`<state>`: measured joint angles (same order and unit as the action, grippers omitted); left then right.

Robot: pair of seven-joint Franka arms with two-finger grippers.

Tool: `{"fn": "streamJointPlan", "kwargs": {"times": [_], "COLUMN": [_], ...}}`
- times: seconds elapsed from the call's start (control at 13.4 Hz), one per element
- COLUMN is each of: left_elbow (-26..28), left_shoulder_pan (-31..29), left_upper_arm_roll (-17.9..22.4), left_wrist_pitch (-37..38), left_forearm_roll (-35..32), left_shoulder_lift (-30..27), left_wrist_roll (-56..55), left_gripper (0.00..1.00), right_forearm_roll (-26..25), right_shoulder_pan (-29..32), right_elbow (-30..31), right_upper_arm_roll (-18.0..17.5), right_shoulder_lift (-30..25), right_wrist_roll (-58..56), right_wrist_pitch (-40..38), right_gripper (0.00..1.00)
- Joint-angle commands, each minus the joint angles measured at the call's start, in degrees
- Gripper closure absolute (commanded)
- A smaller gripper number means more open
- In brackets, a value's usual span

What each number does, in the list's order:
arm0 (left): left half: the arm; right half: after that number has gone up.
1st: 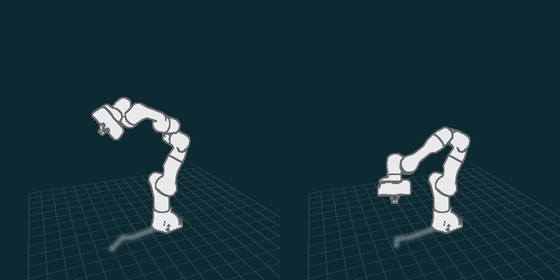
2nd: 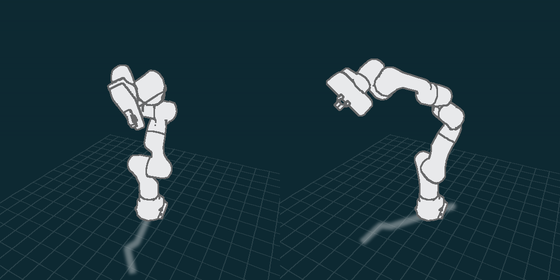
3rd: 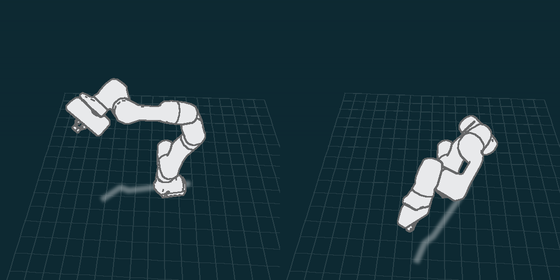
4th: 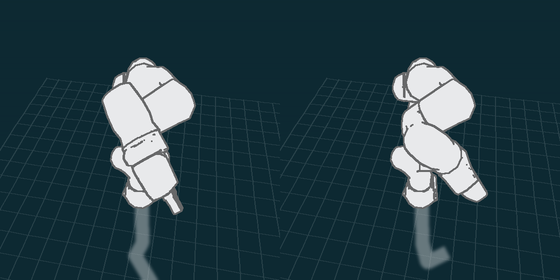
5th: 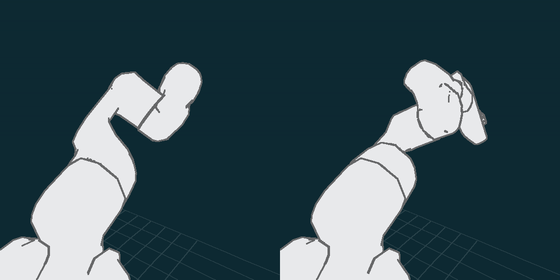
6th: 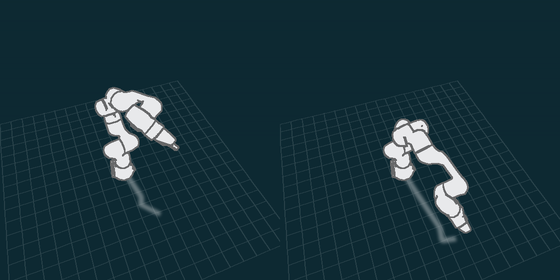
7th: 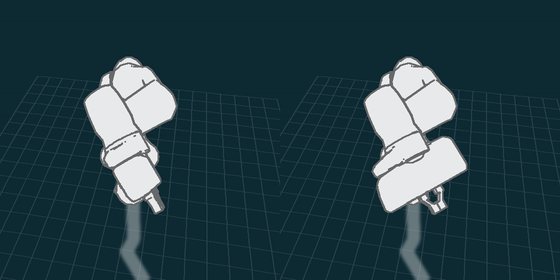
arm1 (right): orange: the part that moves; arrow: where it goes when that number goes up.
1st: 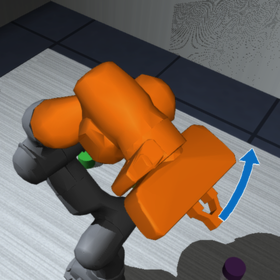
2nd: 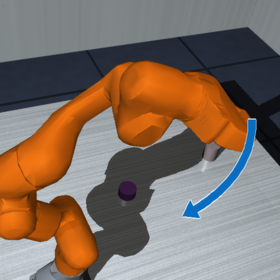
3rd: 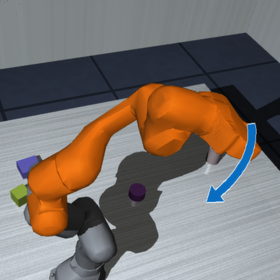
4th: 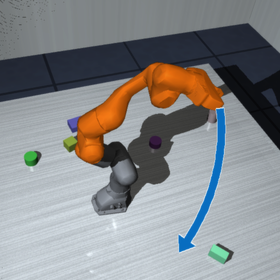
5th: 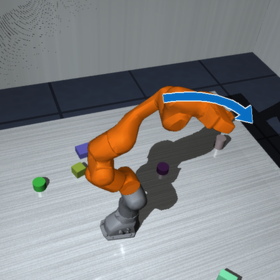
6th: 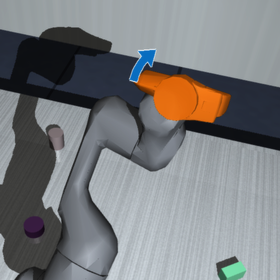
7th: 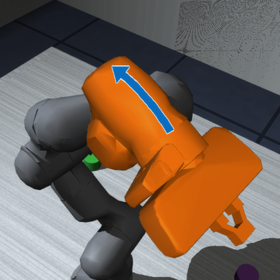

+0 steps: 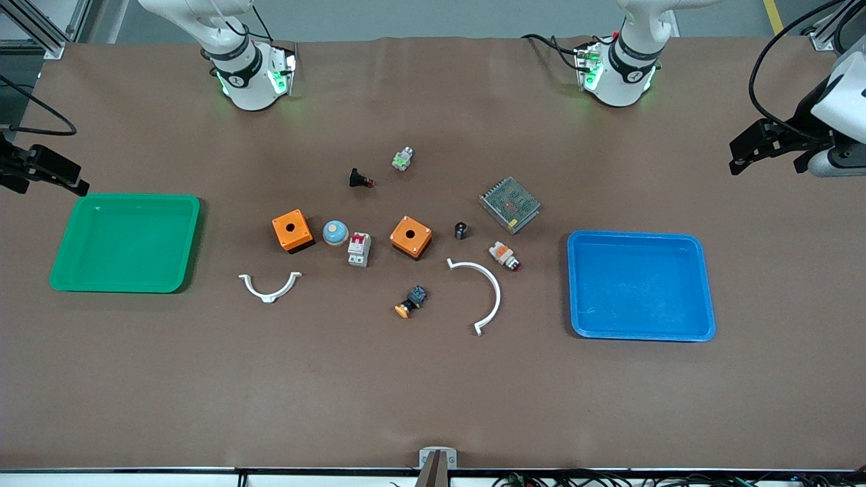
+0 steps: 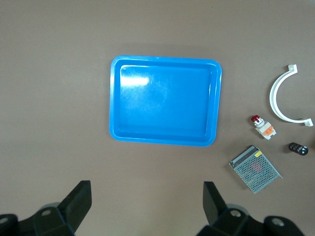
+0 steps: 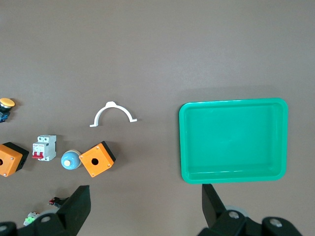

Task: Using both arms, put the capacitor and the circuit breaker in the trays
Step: 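Reach the right gripper toward the breaker while the left gripper reaches the capacitor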

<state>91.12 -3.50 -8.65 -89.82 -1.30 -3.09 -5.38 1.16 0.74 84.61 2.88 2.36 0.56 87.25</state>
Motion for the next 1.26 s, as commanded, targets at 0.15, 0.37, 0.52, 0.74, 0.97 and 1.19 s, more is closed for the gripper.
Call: {"fn": "streamJointPlan", "kwargs": {"times": [0.15,0.37,0.52,0.74,0.97,1.19], "left_elbow": [-2.18,-2.8,-2.88,0.79,4.76,5.56], "left_shoulder_pan": [-0.63,0.95,3.93,10.16,17.89,25.19], "left_upper_arm_roll": [-0.13,-0.49,-1.36,-3.47,-4.0,-4.0], "left_wrist_pitch": [1.32,1.32,-0.43,-6.65,-16.5,-24.58], "left_forearm_roll": [0.87,0.95,1.13,3.59,3.59,3.24], "left_shoulder_lift": [0.62,4.39,7.82,11.87,16.87,25.65], "left_wrist_roll": [1.08,0.12,-1.2,-15.04,-29.29,-41.0], "left_gripper": [0.0,0.0,0.0,0.0,0.0,0.0], "right_forearm_roll": [-0.81,-1.34,-0.9,-0.46,-0.46,-0.37], "right_shoulder_pan": [0.84,-0.73,-5.9,-16.09,-25.76,-29.3], "right_elbow": [-0.85,-0.68,1.68,9.66,15.75,15.93], "right_upper_arm_roll": [-0.77,-1.56,-1.65,-1.65,-1.65,-1.65], "right_shoulder_lift": [0.54,0.54,0.46,0.54,6.13,15.02], "right_wrist_roll": [0.05,3.45,12.92,24.19,30.35,31.87], "right_wrist_pitch": [-0.77,-4.97,-5.16,2.1,13.01,22.41], "right_gripper": [0.0,0.0,0.0,0.0,0.0,0.0]}}
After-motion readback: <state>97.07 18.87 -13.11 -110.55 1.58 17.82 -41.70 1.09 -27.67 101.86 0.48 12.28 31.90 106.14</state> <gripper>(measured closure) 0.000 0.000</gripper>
